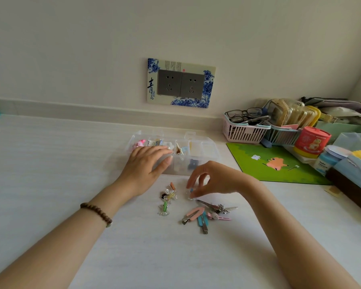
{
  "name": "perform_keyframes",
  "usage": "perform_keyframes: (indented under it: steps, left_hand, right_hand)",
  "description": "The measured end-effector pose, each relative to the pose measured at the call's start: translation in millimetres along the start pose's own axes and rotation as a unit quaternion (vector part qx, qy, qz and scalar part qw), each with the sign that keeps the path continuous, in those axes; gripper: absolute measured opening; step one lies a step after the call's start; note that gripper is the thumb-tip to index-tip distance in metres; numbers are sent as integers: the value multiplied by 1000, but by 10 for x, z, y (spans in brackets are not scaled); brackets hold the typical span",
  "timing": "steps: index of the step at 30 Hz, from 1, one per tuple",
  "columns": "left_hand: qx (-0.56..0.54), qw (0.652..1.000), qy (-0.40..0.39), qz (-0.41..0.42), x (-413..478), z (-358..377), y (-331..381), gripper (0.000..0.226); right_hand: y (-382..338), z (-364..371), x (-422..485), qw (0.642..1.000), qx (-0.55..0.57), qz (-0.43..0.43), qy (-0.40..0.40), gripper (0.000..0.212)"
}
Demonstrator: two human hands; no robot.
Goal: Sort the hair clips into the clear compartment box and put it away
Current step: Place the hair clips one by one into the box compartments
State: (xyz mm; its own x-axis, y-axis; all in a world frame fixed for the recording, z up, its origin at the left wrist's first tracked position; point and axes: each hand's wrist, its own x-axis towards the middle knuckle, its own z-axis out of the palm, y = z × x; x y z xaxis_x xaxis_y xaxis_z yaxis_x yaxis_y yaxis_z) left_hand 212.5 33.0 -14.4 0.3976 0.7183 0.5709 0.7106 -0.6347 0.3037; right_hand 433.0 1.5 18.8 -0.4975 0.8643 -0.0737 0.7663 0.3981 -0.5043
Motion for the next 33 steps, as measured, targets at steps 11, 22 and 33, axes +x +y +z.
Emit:
perform_keyframes:
  steps: [11, 22, 33]
  left_hand:
    - [-1, 1000, -9, -6, 5, 23, -19, 78]
    - [-5, 1000, -5, -6, 10, 35, -31, 77]
    - [-4, 1000, -3, -4, 4, 17, -9, 74]
  right_hand:
    - [-139, -118, 20, 951, 228, -66, 198, 13]
    - [54, -80, 243, 911, 24, 36, 411, 20]
    - [-233, 91, 32, 992, 63, -70, 88, 22]
